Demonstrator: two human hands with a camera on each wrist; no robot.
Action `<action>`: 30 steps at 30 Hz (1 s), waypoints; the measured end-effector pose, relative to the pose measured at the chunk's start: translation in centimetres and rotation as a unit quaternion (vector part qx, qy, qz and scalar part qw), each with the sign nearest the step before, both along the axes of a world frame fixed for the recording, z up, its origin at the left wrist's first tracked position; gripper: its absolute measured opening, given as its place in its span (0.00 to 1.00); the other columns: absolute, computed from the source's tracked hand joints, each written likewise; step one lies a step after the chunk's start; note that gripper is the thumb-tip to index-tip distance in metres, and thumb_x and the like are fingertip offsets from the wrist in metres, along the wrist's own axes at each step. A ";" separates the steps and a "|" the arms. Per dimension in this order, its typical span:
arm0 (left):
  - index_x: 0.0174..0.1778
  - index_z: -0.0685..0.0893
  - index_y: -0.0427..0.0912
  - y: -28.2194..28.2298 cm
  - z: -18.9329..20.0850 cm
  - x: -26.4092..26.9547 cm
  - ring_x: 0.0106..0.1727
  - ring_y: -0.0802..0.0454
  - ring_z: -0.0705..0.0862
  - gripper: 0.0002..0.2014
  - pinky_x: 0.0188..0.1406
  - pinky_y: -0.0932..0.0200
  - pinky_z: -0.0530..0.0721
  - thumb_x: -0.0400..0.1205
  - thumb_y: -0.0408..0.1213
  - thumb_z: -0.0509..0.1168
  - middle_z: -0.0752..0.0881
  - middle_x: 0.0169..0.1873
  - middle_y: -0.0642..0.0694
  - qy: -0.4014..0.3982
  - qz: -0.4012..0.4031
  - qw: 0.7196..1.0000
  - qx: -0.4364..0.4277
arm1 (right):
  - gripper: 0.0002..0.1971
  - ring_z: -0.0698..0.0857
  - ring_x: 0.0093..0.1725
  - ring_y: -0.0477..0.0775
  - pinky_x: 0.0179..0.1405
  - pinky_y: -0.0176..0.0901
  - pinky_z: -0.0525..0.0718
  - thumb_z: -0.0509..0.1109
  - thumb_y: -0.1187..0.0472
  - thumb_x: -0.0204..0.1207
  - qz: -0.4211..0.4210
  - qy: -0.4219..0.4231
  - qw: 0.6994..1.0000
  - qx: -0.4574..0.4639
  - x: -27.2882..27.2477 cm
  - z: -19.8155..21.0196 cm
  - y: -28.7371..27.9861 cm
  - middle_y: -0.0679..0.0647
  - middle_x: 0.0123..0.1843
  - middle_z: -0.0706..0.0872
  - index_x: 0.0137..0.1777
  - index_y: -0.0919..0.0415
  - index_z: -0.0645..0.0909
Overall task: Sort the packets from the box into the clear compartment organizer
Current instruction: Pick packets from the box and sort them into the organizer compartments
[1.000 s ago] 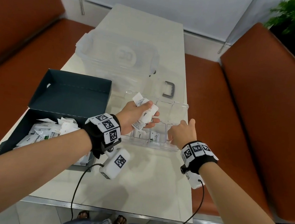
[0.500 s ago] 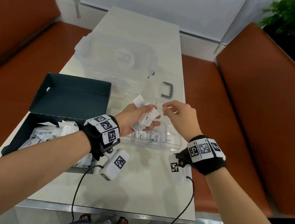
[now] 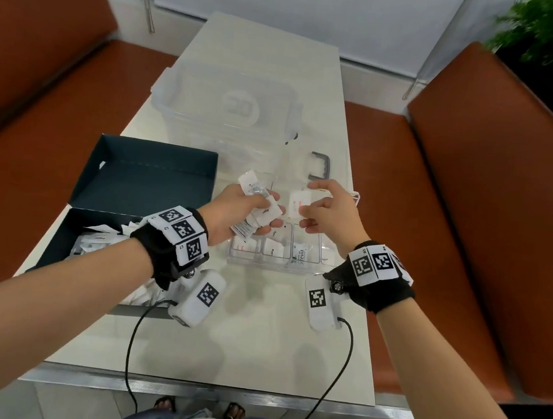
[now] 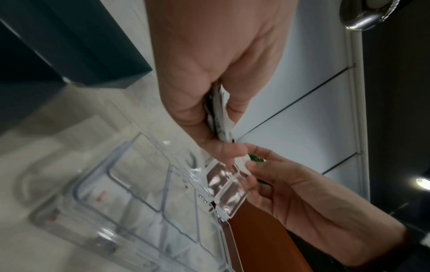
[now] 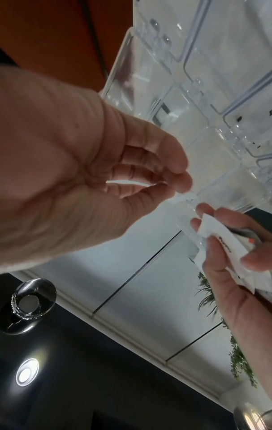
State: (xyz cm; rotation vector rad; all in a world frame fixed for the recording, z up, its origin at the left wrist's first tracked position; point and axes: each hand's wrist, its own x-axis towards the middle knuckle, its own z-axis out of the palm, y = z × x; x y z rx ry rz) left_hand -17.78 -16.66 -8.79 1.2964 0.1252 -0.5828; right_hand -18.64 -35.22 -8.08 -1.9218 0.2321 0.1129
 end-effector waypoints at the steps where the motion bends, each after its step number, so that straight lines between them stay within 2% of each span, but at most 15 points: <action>1: 0.61 0.79 0.34 0.6 0.0 0.2 0.46 0.39 0.90 0.10 0.31 0.59 0.88 0.86 0.25 0.58 0.88 0.56 0.32 -0.002 0.012 1.000 0.000 | 0.17 0.89 0.33 0.56 0.37 0.45 0.89 0.70 0.73 0.75 0.011 0.010 1.000 0.012 0.0 0.0 0.2 0.58 0.36 0.84 0.61 0.57 0.77; 5: 0.58 0.79 0.34 2.8 0.2 0.5 0.41 0.41 0.89 0.08 0.28 0.61 0.87 0.86 0.25 0.58 0.87 0.56 0.30 0.000 0.057 0.998 -0.012 | 0.11 0.89 0.32 0.59 0.33 0.45 0.90 0.68 0.74 0.76 0.027 0.046 0.998 0.033 0.1 -0.3 1.9 0.62 0.40 0.85 0.57 0.64 0.80; 8: 0.54 0.80 0.35 3.6 0.0 0.3 0.43 0.39 0.89 0.07 0.27 0.60 0.86 0.86 0.24 0.59 0.87 0.56 0.29 -0.006 0.063 0.998 -0.002 | 0.07 0.87 0.29 0.55 0.30 0.42 0.88 0.71 0.74 0.74 0.033 0.055 0.997 0.049 0.3 -0.9 3.2 0.63 0.38 0.87 0.51 0.68 0.79; 10: 0.57 0.80 0.34 4.0 -0.3 0.0 0.44 0.37 0.89 0.07 0.27 0.60 0.86 0.86 0.24 0.59 0.87 0.56 0.29 -0.012 0.060 0.998 0.016 | 0.06 0.87 0.30 0.53 0.31 0.41 0.87 0.72 0.73 0.73 0.041 0.052 0.997 0.046 0.6 -1.2 3.9 0.61 0.38 0.88 0.48 0.68 0.80; 14: 0.60 0.80 0.33 4.7 -0.8 -0.4 0.48 0.34 0.88 0.09 0.28 0.59 0.87 0.85 0.24 0.60 0.87 0.55 0.29 -0.013 0.063 0.998 0.025 | 0.06 0.84 0.30 0.51 0.36 0.45 0.86 0.73 0.73 0.72 0.056 0.027 0.997 -0.053 1.6 -1.9 4.9 0.59 0.35 0.86 0.48 0.67 0.83; 16: 0.58 0.81 0.35 5.1 -0.8 -0.4 0.48 0.36 0.89 0.08 0.31 0.59 0.88 0.86 0.25 0.60 0.88 0.53 0.32 -0.012 0.066 0.997 0.028 | 0.07 0.84 0.30 0.51 0.34 0.40 0.86 0.71 0.73 0.73 0.088 0.020 0.988 -0.126 2.1 -2.4 5.5 0.60 0.36 0.86 0.50 0.69 0.84; 18: 0.56 0.82 0.36 5.5 -0.9 -0.5 0.45 0.40 0.90 0.07 0.32 0.58 0.89 0.86 0.26 0.61 0.89 0.52 0.33 -0.010 0.069 0.997 0.028 | 0.06 0.83 0.33 0.50 0.33 0.32 0.80 0.70 0.71 0.74 0.132 0.016 0.967 -0.215 2.5 -3.0 6.4 0.58 0.39 0.85 0.49 0.67 0.86; 19: 0.57 0.82 0.36 5.7 -1.0 -0.6 0.44 0.40 0.90 0.07 0.32 0.58 0.89 0.86 0.26 0.61 0.89 0.52 0.33 -0.009 0.071 0.997 0.027 | 0.06 0.83 0.37 0.51 0.38 0.32 0.79 0.70 0.70 0.75 0.152 0.014 0.953 -0.262 2.7 -3.3 6.9 0.57 0.42 0.84 0.49 0.65 0.87; 22: 0.58 0.80 0.35 6.2 -1.1 -0.8 0.47 0.37 0.89 0.08 0.30 0.59 0.88 0.86 0.26 0.60 0.88 0.54 0.31 -0.007 0.075 0.997 0.024 | 0.08 0.85 0.50 0.56 0.53 0.44 0.82 0.69 0.65 0.76 0.182 0.039 0.918 -0.351 2.9 -4.3 8.2 0.57 0.52 0.86 0.52 0.60 0.88; 24: 0.58 0.80 0.34 6.5 -1.1 -0.9 0.47 0.37 0.89 0.07 0.30 0.59 0.88 0.86 0.25 0.60 0.87 0.55 0.30 -0.008 0.075 0.997 0.019 | 0.09 0.85 0.55 0.59 0.61 0.51 0.81 0.68 0.61 0.77 0.187 0.054 0.892 -0.408 2.7 -4.9 8.7 0.55 0.54 0.87 0.54 0.56 0.87; 27: 0.57 0.80 0.35 7.1 -1.2 -1.0 0.46 0.39 0.90 0.06 0.31 0.59 0.88 0.86 0.26 0.60 0.87 0.56 0.30 -0.009 0.076 0.997 0.017 | 0.10 0.83 0.58 0.58 0.64 0.53 0.72 0.66 0.59 0.78 0.202 0.035 0.838 -0.506 2.3 -5.9 9.1 0.52 0.54 0.88 0.56 0.51 0.85; 30: 0.54 0.81 0.37 7.4 -1.3 -1.1 0.45 0.40 0.90 0.06 0.30 0.59 0.87 0.86 0.26 0.60 0.87 0.56 0.30 -0.007 0.078 0.997 0.015 | 0.12 0.80 0.61 0.57 0.64 0.54 0.67 0.65 0.56 0.79 0.228 0.009 0.785 -0.575 2.1 -6.4 9.2 0.50 0.55 0.87 0.60 0.47 0.83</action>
